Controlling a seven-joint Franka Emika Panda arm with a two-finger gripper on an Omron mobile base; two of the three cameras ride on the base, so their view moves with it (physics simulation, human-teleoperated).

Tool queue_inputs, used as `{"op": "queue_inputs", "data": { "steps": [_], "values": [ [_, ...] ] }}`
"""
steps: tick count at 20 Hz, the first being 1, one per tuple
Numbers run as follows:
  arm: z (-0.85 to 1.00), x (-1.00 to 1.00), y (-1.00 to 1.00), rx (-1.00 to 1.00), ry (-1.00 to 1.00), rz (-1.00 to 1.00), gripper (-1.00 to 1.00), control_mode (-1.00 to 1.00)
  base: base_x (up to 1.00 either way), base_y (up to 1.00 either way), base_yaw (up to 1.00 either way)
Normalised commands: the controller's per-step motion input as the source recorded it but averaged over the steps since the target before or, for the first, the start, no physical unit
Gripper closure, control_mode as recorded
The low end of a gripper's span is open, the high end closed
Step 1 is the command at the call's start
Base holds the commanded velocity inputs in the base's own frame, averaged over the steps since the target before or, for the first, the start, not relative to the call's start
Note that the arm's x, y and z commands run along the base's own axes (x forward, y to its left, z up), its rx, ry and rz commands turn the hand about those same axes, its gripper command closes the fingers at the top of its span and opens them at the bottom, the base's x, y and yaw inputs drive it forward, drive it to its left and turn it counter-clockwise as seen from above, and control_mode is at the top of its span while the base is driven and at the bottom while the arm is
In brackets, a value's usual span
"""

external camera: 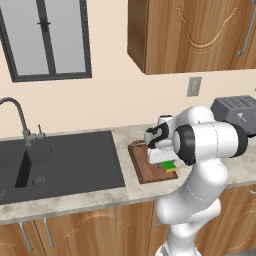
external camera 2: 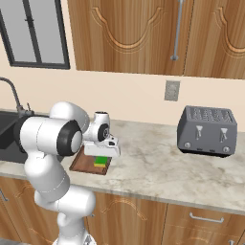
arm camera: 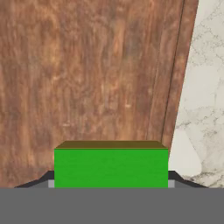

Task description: Pick up the sponge from the counter and clean the cutting board by briefly scrubbing or pressing down on the cutting board. Once finished, release the sponge.

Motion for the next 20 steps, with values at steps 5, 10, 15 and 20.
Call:
{"op": "queue_inputs", "data": {
  "steps": [5, 10, 15, 20],
  "values": [
    [0.0, 0.0, -0.67, 0.0, 0.0, 0.0, 1.0, -1.0, 0.0, 0.0, 0.0],
    [0.0, 0.0, -0.64, 0.0, 0.0, 0.0, 1.0, -1.0, 0.0, 0.0, 0.0],
    [0.05, -0.03, -0.5, 0.0, 0.0, 0.0, 1.0, -1.0, 0.0, 0.0, 0.0],
    [0.0, -0.03, -0.34, 0.0, 0.0, 0.0, 1.0, -1.0, 0.0, 0.0, 0.0]
  ]
}}
